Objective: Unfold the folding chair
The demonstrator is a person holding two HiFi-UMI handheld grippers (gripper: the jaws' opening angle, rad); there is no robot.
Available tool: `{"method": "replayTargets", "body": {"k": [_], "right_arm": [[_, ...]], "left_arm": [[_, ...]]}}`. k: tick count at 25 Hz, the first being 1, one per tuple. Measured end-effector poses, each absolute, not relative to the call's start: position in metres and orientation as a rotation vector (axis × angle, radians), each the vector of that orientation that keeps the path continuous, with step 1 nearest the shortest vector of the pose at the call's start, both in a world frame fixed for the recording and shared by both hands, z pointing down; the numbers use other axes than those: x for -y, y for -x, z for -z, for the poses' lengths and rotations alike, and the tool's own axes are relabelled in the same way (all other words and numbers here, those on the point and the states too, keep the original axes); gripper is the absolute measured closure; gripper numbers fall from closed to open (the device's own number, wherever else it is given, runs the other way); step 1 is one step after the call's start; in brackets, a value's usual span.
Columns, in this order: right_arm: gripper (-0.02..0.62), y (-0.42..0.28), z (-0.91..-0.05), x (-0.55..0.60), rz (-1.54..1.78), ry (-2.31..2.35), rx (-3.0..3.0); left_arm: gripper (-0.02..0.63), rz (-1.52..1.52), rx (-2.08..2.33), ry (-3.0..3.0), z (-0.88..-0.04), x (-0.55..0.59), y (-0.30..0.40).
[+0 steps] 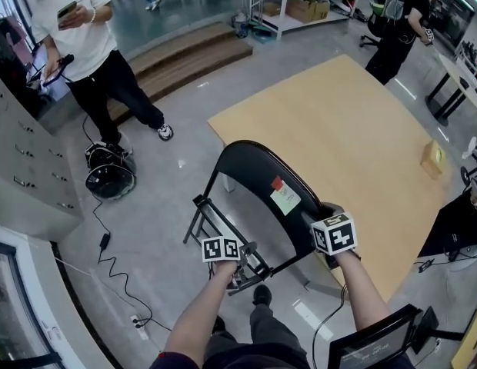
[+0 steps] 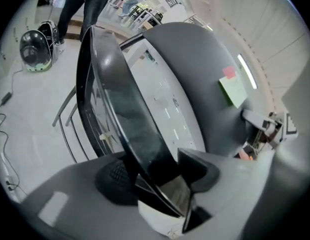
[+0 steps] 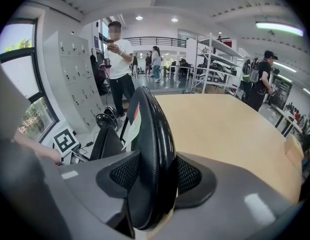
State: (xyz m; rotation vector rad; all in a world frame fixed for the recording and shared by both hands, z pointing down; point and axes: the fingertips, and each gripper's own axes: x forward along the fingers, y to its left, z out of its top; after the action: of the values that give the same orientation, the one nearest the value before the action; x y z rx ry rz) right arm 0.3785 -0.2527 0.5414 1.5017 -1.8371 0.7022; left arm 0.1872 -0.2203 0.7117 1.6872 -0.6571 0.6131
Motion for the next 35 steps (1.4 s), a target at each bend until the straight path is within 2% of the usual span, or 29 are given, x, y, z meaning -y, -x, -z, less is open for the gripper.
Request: {"method": "replayTargets", "body": {"k": [16, 35], "right_arm": [[0.396, -0.382, -0.567, 0.255, -0.826, -1.491, 1.81], [0.393, -0.366, -0.582, 0.236, -0.954, -1.449, 1.772]], "left_arm": [[0.425, -0.497, 0.649, -1.652, -0.711, 0.186, -0.119], [0.413, -0.366, 0.728, -1.551, -0.739, 0.13, -0.011]]}}
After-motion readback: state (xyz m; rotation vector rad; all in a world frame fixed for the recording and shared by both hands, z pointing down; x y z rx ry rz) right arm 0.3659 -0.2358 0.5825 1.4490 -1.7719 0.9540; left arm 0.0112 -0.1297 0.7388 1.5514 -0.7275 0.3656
